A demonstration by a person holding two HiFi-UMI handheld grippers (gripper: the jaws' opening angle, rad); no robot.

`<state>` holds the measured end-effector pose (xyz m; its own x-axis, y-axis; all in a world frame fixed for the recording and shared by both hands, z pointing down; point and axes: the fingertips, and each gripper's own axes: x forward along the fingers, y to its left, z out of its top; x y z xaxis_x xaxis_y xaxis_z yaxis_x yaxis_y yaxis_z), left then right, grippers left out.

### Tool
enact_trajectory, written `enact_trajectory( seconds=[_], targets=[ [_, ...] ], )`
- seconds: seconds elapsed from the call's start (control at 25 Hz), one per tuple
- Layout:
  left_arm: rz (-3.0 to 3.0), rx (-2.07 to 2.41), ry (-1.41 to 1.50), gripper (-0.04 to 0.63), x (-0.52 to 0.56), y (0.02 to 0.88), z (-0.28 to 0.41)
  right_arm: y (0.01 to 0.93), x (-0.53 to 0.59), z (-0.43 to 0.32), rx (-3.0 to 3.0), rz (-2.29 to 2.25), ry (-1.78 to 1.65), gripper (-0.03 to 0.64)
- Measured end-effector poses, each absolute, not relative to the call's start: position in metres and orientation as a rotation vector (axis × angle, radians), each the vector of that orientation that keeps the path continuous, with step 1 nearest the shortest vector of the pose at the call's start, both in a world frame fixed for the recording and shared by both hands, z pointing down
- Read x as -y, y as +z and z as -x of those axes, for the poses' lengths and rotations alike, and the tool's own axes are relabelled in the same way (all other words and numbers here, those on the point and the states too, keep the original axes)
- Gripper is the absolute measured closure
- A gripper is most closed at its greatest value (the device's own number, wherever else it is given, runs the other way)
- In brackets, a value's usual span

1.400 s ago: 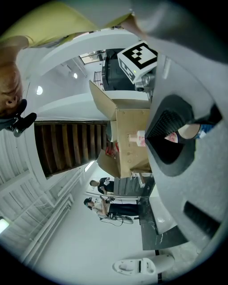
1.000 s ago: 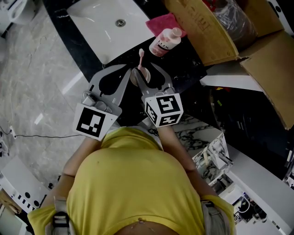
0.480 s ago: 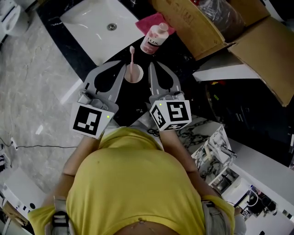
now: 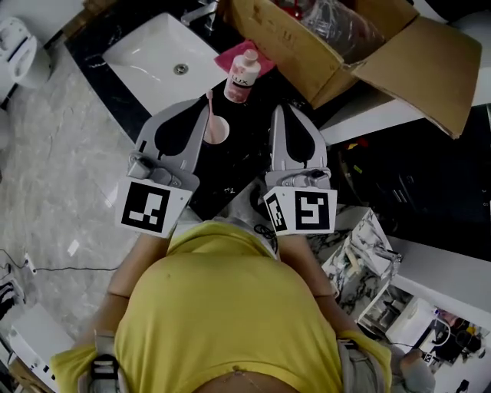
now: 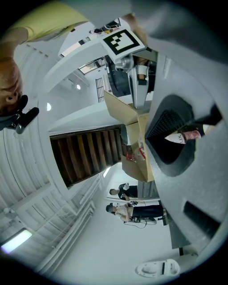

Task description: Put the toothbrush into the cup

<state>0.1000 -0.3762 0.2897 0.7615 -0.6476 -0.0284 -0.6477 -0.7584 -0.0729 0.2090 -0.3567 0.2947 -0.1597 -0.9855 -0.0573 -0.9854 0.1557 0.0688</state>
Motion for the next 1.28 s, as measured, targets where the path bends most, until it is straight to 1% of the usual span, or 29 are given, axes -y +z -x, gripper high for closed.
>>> enact_trajectory(
  seconds=[0.24,1.28],
  targets=[
    [2.84,-1.08,0.037,0.594,0.362,0.266,-0.1,0.27,0.332,-0.216,2.366,-2.087,-0.2,0.609],
    [2.782,-1.146,0.007,0.594,0.331,0.267,-0.113,0.277,0.305,-0.234,2.475,-2.084,-0.136,0.609]
  ],
)
